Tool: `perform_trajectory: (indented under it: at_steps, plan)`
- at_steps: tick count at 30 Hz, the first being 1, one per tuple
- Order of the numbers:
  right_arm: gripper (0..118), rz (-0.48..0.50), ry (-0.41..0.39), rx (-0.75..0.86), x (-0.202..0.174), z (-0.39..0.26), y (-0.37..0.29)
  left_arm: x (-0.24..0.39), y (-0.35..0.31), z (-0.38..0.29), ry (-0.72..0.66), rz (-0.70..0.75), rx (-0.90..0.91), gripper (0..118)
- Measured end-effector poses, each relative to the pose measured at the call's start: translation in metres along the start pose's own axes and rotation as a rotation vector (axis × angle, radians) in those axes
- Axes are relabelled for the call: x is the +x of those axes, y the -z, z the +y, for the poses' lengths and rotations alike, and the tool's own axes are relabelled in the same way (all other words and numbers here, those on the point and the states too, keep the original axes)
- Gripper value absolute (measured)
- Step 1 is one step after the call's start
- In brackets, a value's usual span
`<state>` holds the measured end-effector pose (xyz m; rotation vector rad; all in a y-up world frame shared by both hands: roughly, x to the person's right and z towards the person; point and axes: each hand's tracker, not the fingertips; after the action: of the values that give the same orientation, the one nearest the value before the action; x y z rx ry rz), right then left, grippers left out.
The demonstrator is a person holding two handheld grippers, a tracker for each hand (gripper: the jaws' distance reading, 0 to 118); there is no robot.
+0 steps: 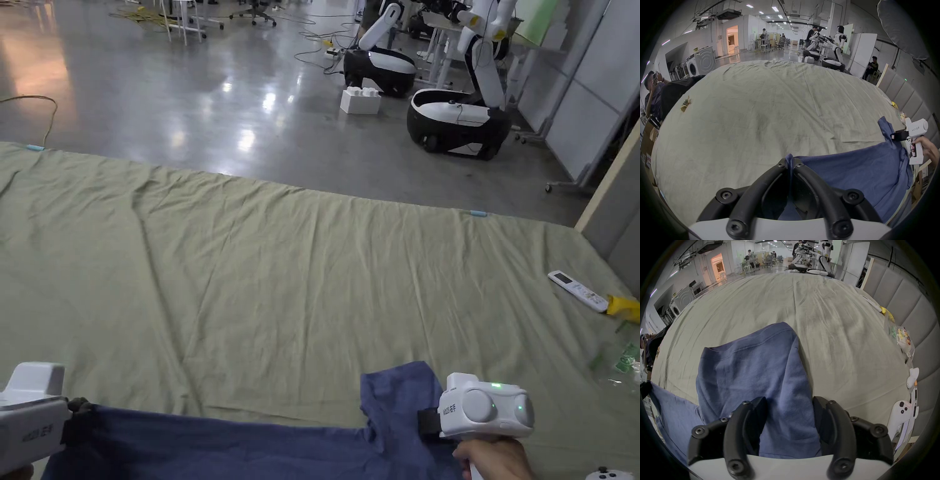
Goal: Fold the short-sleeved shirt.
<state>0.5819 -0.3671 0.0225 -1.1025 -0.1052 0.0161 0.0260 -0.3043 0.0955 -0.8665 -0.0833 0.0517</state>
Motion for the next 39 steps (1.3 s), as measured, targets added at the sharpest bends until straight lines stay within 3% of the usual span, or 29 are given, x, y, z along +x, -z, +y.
perform_trajectory:
  at_steps: [1,3,4,12,24,39]
  plan:
    - [44,-0.001,-0.013,-0.004,-0.002,0.002,-0.001,0.001,-0.002,-0.001,0.000,0.000,-0.001,5]
    - [8,0.002,-0.022,0.004,-0.005,0.002,-0.004,0.001,-0.001,-0.003,0.003,0.001,0.002,5]
    - [2,0.008,-0.023,0.006,-0.005,0.002,-0.004,0.001,-0.002,-0.004,0.006,0.003,0.004,5]
    - [1,0.035,-0.014,0.123,-0.001,-0.019,-0.058,-0.006,-0.014,-0.008,-0.008,-0.011,0.022,5]
    - [1,0.052,-0.081,0.316,0.009,-0.094,-0.195,-0.020,-0.076,-0.021,-0.029,-0.072,0.113,5]
    - [1,0.058,-0.140,0.242,0.018,-0.201,-0.236,-0.035,-0.134,-0.100,-0.009,-0.123,0.118,5]
